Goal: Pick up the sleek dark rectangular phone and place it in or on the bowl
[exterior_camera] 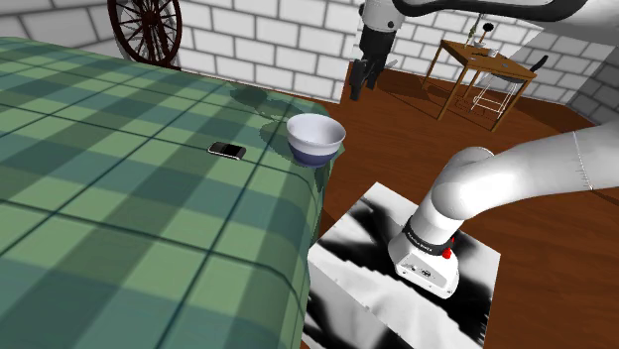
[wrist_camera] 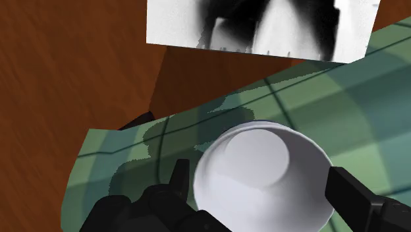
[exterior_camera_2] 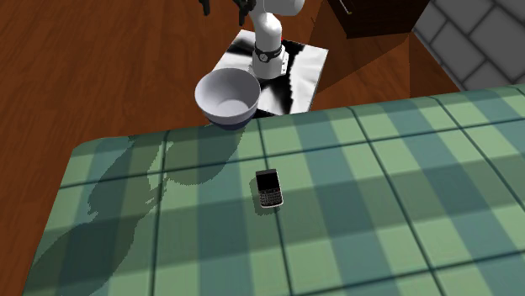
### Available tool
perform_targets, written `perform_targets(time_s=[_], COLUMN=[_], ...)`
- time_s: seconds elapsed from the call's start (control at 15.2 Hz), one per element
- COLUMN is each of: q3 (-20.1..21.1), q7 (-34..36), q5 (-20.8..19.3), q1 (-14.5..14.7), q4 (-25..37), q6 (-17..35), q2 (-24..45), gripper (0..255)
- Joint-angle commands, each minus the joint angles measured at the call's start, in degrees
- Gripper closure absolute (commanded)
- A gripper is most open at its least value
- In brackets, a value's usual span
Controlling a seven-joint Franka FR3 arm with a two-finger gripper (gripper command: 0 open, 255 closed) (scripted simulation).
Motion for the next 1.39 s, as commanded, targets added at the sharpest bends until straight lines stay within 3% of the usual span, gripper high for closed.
perform_targets(time_s=[0.0, 0.66, 1.32], q3=[0.0, 2.24, 5.4], q7=[0.0, -3.99, -7.3], q5=[0.0, 0.75, -0.26], q1=[0.0, 3.51, 6.45], q4=[0.0, 4.0, 14.01], q6=[0.0, 14.86, 24.7], q2=[0.0, 18.53, 38.2], gripper=[0, 0, 0])
